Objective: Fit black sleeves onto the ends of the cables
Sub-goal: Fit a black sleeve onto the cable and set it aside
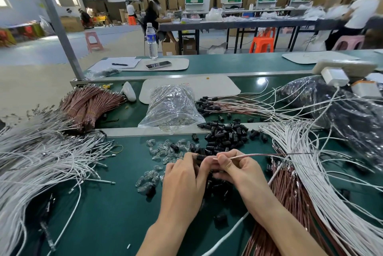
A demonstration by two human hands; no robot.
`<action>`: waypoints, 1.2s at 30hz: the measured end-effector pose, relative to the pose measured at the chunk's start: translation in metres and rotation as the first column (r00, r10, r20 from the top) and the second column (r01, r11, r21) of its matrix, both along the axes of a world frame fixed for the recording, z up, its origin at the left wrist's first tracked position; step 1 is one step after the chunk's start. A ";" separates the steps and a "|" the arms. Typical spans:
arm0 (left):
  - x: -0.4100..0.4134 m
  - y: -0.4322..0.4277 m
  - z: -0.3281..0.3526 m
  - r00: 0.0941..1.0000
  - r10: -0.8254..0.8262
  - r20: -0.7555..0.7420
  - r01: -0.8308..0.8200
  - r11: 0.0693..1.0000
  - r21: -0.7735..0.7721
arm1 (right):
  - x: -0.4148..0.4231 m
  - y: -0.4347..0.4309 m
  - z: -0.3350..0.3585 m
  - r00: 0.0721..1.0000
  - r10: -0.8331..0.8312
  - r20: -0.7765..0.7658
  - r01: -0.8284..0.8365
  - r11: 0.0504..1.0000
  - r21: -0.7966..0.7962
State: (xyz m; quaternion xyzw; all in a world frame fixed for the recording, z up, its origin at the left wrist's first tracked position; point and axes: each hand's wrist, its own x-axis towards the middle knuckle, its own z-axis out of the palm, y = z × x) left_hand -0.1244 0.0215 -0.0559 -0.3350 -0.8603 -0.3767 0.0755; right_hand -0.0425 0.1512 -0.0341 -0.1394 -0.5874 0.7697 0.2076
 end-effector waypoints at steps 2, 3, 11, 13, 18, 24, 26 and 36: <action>0.001 0.001 0.001 1.000 0.010 -0.027 -0.010 1.000 -0.014 | 0.000 0.000 -0.001 1.000 0.004 0.000 -0.004 1.000 0.001; 0.001 0.002 0.002 0.999 0.018 -0.032 -0.018 1.000 -0.004 | 0.000 0.000 -0.001 1.000 0.009 -0.001 -0.009 1.000 -0.003; 0.003 0.004 0.005 0.999 0.014 -0.031 -0.014 1.000 -0.020 | -0.002 0.002 -0.005 0.997 0.070 -0.020 -0.071 0.992 -0.100; 0.003 0.004 0.006 0.998 0.029 -0.058 -0.030 0.999 -0.025 | -0.001 0.003 -0.005 0.997 0.072 -0.020 -0.073 0.990 -0.121; 0.003 0.005 0.005 0.989 0.075 -0.124 -0.076 0.997 -0.003 | -0.001 0.005 -0.004 0.996 0.083 -0.022 -0.086 0.984 -0.159; 0.002 0.002 0.004 0.984 0.086 -0.155 -0.086 0.996 0.005 | -0.002 0.001 -0.001 0.994 0.105 -0.002 -0.104 0.979 -0.173; 0.002 0.002 0.002 0.987 0.064 -0.148 -0.062 0.998 0.017 | 0.000 0.001 0.000 0.994 0.106 0.000 -0.104 0.978 -0.181; 0.006 0.002 0.004 0.996 0.006 -0.090 0.005 0.992 0.124 | -0.001 0.003 0.003 0.994 0.105 0.000 -0.104 0.984 -0.143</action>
